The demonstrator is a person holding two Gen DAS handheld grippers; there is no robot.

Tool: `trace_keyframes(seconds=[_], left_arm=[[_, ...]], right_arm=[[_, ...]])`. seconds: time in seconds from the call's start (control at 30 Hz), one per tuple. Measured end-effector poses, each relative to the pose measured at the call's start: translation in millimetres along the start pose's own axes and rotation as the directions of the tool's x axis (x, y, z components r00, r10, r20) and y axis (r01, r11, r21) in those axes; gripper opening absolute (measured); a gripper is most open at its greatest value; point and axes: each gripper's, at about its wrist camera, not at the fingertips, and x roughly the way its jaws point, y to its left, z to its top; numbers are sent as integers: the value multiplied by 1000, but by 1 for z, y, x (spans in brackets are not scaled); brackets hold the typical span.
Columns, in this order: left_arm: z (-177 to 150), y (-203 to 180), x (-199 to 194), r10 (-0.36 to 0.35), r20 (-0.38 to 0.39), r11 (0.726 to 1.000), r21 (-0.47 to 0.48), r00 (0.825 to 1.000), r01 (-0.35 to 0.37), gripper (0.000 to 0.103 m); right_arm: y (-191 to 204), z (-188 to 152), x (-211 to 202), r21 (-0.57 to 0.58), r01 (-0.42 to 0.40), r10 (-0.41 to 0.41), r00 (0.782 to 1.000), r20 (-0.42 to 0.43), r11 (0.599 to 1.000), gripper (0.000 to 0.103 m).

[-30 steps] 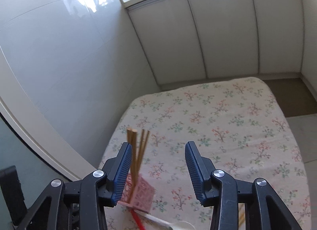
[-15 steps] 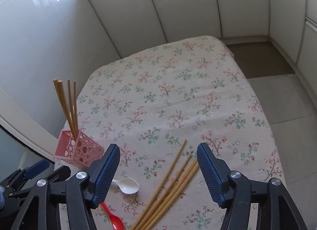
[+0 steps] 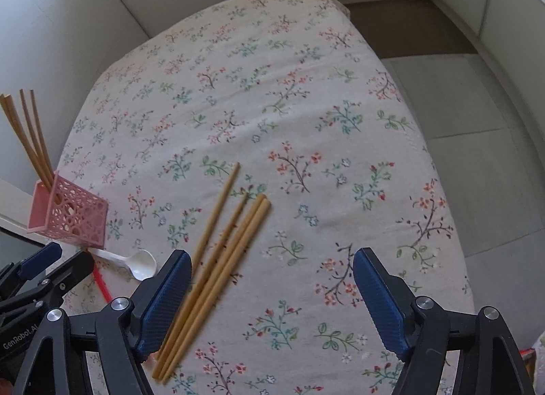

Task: Organize utensils
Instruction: 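Grasp another chopstick from the pile with the left tool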

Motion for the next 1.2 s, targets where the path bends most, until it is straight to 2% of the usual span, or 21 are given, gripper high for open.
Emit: trace_keyframes(seconds=[0.2,0.27,0.33,0.5,0.6,0.77,0.87,0.9,0.93,0.97,1.2], left_arm=[[12,-17,36,-48,-53,999,15,997,48,76],[19,-25,47,-56,-62,998,31,997,58,68],[26,-33,58,-74,-77,996,49,994,78,52],[41,-51,85,-102,-131,992,66,986,111,31],[48,-62,100,-93,-157,990,86,983,108,22],[51,-72,120,-65,-200,990,111,978,88,19],[50,-82,122,-23,-193,985,163,981,55,19],[49,-84,123,-9,-192,983,178,981,44,17],[47,-87,122,16,-189,980,197,982,22,9],[45,-88,122,37,-185,977,213,982,3,8],[34,-64,109,2,-190,991,131,982,23,7]], right_arm=[[-20,0,17,49,-31,35,995,-94,998,83],[-25,1,23,59,-20,28,992,-123,998,83],[-27,4,27,43,6,0,989,-145,999,83],[-27,11,30,-23,68,-71,988,-140,997,83],[-34,15,29,-18,76,-78,987,-138,997,83],[-49,22,31,27,75,-70,986,-148,997,83],[-53,24,33,48,75,-67,986,-153,996,83],[-53,24,34,53,72,-63,986,-157,996,83],[-53,24,35,57,68,-58,985,-161,996,83],[-52,24,36,60,63,-52,985,-166,996,83],[-38,23,45,49,50,-40,982,-185,998,83]])
